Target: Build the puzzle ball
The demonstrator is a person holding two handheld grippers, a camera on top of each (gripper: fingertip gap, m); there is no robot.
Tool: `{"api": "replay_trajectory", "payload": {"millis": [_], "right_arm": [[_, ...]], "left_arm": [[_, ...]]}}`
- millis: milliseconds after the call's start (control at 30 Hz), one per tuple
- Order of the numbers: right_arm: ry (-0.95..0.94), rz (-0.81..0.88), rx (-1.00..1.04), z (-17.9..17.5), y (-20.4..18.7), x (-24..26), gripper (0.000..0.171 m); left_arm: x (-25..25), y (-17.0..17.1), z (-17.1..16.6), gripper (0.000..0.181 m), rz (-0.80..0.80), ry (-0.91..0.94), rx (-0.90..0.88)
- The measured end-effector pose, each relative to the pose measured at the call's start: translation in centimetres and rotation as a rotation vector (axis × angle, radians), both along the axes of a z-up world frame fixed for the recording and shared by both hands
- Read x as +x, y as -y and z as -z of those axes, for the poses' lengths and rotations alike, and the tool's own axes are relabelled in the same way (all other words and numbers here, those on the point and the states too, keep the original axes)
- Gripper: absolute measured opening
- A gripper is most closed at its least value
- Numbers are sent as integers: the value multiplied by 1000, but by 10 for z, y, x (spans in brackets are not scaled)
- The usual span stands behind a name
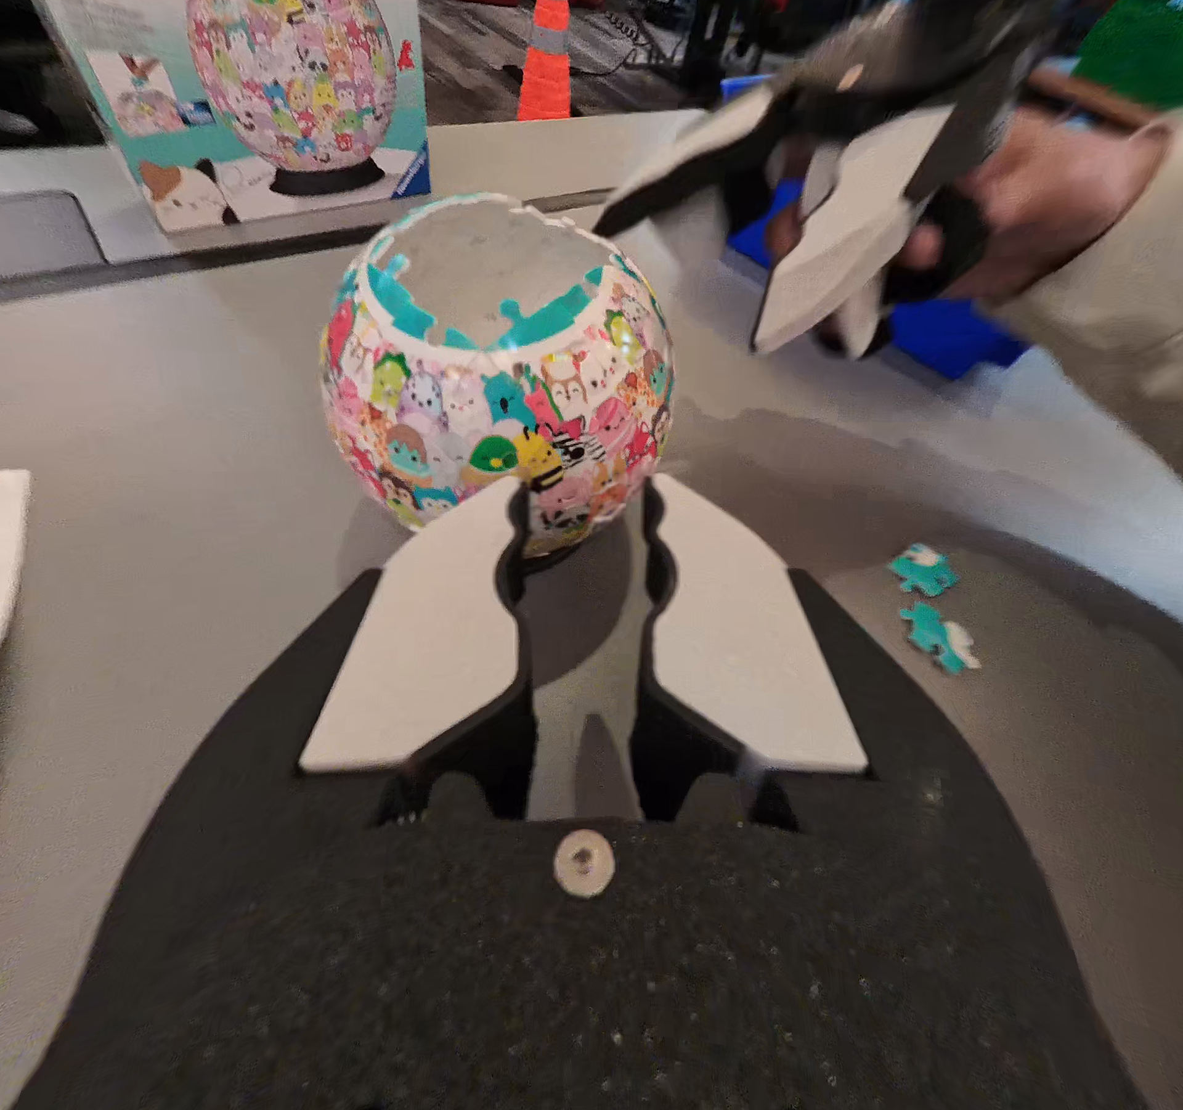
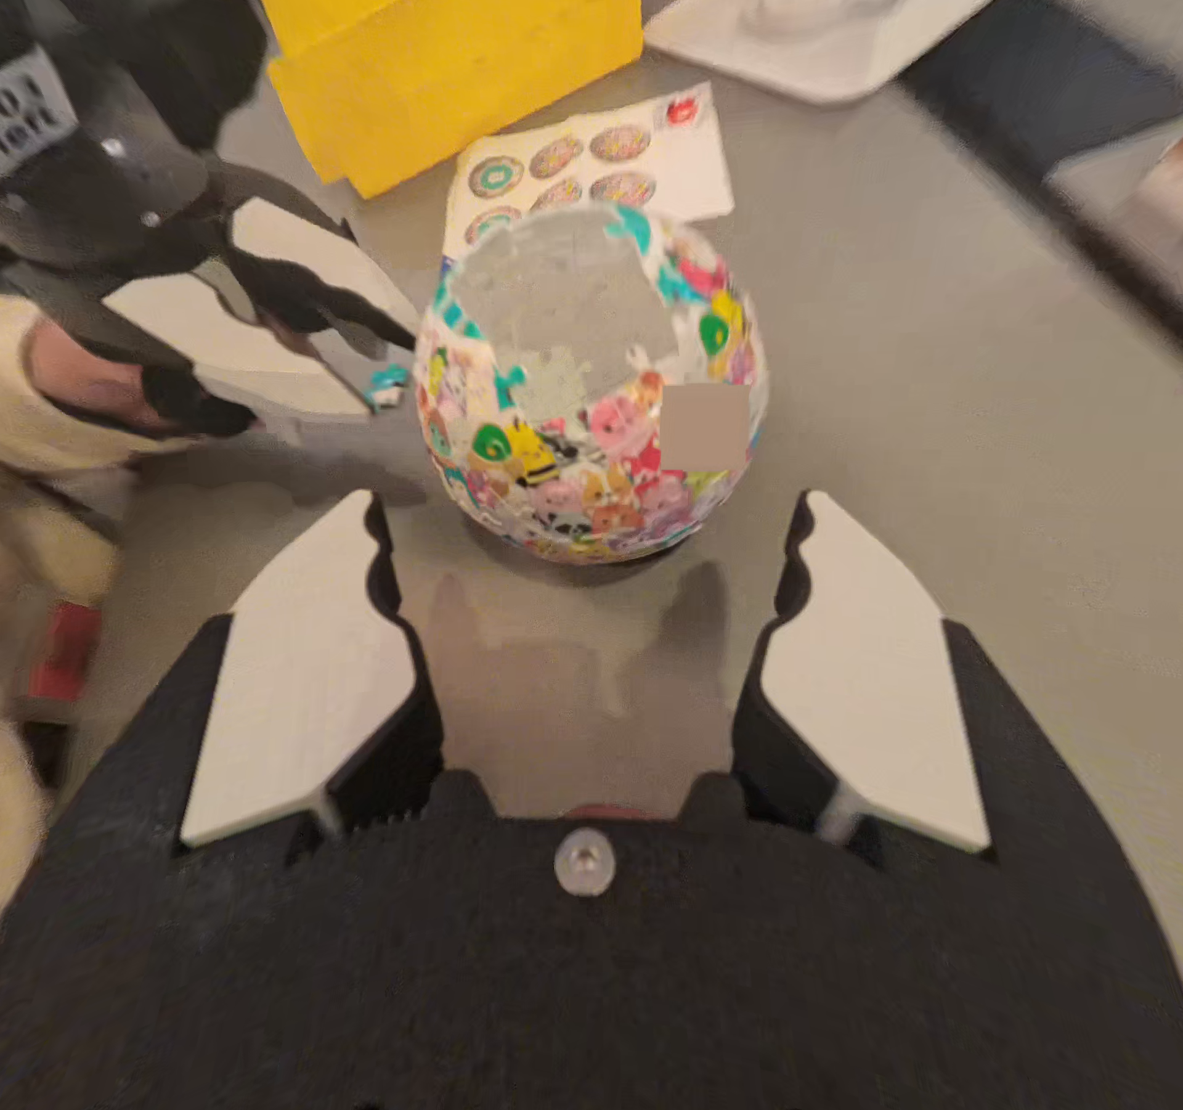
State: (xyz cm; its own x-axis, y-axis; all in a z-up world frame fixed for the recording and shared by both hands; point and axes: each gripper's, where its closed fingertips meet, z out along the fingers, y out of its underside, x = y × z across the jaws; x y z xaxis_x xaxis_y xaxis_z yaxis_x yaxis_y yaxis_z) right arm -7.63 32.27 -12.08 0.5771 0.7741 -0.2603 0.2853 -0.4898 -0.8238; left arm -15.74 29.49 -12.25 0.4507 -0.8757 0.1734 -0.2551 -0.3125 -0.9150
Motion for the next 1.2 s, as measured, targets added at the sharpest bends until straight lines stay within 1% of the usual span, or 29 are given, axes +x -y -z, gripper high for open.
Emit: {"api": "replay_trajectory", "payload": {"millis": [67, 133, 200, 233, 300, 367, 467, 533, 600, 633, 733, 833, 867, 967, 1100, 1167, 1200], "right_arm": [[-193, -15, -169, 11, 4, -13, 122], [-349, -6, -263, 8, -1, -20, 121], [-431, 24, -299, 2, -8, -23, 127], [-430, 40, -307, 2, -10, -24, 126], [-409, 73, -305, 4, -13, -28, 127], [-370, 108, -265, 6, -16, -29, 130], [-322, 123, -214, 8, -15, -31, 132], [-325, 131, -171, 6, -14, -33, 131], [-332, 143, -147, 5, -15, -32, 129], [-335, 150, -138, 5, -15, -32, 128], [-346, 167, -108, 4, -20, -26, 117], [-343, 194, -122, 7, -32, -19, 120], [-335, 179, -127, 8, -33, -20, 120], [-333, 133, -135, 3, -30, -29, 120], [-275, 150, -93, 3, -24, -35, 131], [-267, 152, -82, 4, -19, -35, 129], [-254, 156, -67, 4, -17, -32, 122]], "left_arm": [[-1, 6, 1, 51, 38, 72, -125], [-6, -1, 8, 73, 24, 109, -243], [-8, -8, 15, 85, 37, 120, -338], [-8, -10, 17, 89, 59, 130, -377], [-4, -9, 15, 93, 117, 162, -436], [-2, -11, 15, 93, 141, 166, -443], [-1, -16, 17, 94, 143, 143, -421], [-1, -22, 18, 100, 129, 130, -405], [0, -27, 19, 102, 123, 121, -388], [0, -29, 20, 102, 126, 116, -381], [-1, -32, 21, 97, 128, 128, -381], [-3, -34, 23, 90, 125, 145, -397], [-3, -36, 23, 89, 123, 144, -393], [0, -39, 24, 91, 122, 141, -375], [3, -41, 21, 101, 148, 133, -324], [1, -42, 20, 100, 155, 134, -299], [-1, -43, 20, 97, 157, 138, -296]]}}
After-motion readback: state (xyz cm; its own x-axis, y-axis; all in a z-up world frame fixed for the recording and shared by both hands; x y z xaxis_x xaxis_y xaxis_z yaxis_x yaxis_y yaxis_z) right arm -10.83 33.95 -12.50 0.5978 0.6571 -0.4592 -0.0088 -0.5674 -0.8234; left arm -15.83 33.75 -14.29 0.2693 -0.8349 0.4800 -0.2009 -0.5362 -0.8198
